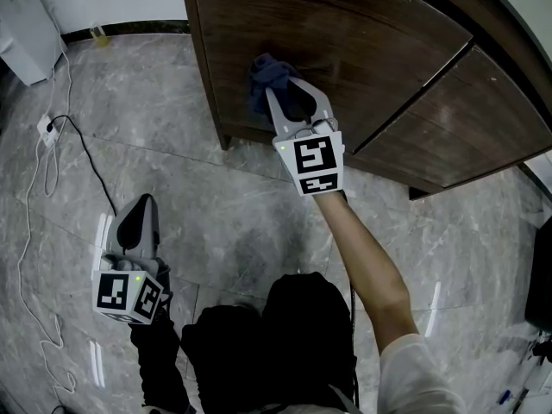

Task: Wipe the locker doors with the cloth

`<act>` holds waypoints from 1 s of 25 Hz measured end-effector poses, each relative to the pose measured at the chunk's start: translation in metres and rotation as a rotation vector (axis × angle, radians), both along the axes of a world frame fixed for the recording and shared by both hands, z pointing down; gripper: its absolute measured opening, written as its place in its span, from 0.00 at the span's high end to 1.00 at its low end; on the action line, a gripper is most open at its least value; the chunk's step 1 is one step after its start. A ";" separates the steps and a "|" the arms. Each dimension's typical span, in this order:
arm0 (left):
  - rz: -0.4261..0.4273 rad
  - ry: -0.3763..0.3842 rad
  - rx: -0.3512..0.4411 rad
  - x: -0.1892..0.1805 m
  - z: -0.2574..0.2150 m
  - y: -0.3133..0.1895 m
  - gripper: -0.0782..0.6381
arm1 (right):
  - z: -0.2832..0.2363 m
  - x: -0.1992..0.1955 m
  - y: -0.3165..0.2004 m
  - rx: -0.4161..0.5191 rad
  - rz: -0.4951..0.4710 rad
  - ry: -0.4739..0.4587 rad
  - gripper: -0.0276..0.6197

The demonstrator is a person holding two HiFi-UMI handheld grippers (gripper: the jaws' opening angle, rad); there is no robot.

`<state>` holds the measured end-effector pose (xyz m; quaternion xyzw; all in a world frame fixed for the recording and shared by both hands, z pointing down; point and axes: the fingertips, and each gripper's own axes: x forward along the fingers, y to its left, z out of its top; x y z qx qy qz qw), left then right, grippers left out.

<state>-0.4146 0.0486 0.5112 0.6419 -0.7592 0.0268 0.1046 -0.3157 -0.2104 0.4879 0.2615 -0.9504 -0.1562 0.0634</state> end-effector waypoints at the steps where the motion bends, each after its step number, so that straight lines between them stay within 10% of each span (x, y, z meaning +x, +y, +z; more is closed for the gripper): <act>1: 0.001 -0.001 0.002 0.000 -0.001 -0.001 0.89 | -0.005 0.000 0.000 0.005 -0.002 -0.006 0.82; 25: 0.037 -0.016 0.011 0.021 -0.010 -0.020 0.89 | -0.068 0.038 -0.011 0.066 0.020 -0.100 0.82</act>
